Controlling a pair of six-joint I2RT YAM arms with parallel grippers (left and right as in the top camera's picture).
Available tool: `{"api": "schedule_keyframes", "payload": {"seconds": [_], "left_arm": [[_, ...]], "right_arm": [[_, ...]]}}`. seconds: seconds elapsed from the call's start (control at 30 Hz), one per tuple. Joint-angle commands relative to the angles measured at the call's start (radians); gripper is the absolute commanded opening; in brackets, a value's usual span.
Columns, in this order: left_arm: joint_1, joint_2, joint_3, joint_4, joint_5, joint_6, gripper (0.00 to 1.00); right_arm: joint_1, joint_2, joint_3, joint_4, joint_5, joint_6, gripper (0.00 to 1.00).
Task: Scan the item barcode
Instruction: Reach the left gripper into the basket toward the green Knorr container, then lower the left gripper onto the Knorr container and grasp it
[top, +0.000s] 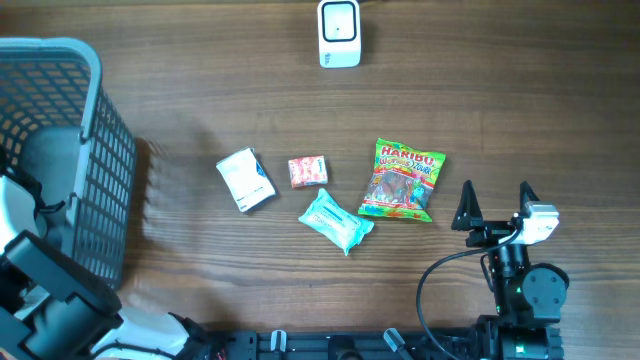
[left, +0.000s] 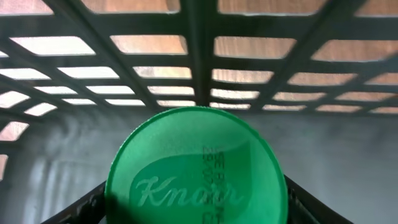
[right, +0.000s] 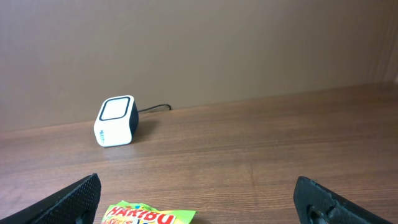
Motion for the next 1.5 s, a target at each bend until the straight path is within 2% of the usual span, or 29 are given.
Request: {"api": "schedule_keyframes", "payload": {"seconds": [0.0, 0.1, 0.23, 0.37, 0.4, 0.5, 0.73, 0.9, 1.03, 1.27, 1.47], "left_arm": [[-0.013, -0.074, -0.008, -0.013, 0.14, -0.003, 0.64], [-0.036, -0.074, -0.008, -0.048, 0.19, -0.009, 0.64], [-0.063, -0.074, -0.008, -0.131, 0.192, -0.103, 0.64], [-0.073, -0.074, -0.008, -0.152, 0.191, -0.108, 0.64], [-0.073, -0.074, -0.008, -0.151, 0.188, -0.108, 0.7], [-0.073, -0.079, -0.006, -0.145, 0.118, -0.107, 1.0], [-0.073, -0.088, -0.006, -0.143, 0.028, -0.103, 1.0], [-0.073, -0.077, -0.006, -0.052, -0.002, -0.043, 1.0], [-0.073, -0.02, -0.008, -0.023, -0.007, -0.043, 1.0], [-0.068, 0.053, -0.008, 0.022, -0.125, -0.043, 1.0], [-0.043, 0.088, -0.008, 0.069, -0.113, -0.043, 1.0]], "right_arm": [[0.003, -0.006, -0.001, 0.003, -0.009, -0.011, 1.0], [0.003, -0.006, -0.001, 0.003, -0.009, -0.01, 1.0], [0.003, -0.006, -0.001, 0.003, -0.009, -0.011, 0.99], [0.003, -0.006, -0.001, 0.003, -0.009, -0.011, 1.0], [0.003, -0.006, -0.001, 0.003, -0.009, -0.011, 1.0], [0.003, -0.006, -0.001, 0.003, -0.009, -0.011, 1.0], [0.003, -0.006, -0.001, 0.003, -0.009, -0.011, 1.0], [0.003, -0.006, -0.001, 0.003, -0.009, -0.011, 1.0], [0.003, -0.006, -0.001, 0.003, -0.009, -0.01, 1.0], [0.003, -0.006, -0.001, 0.003, -0.009, -0.01, 1.0], [0.003, -0.006, -0.001, 0.003, -0.009, -0.011, 1.0]]}}
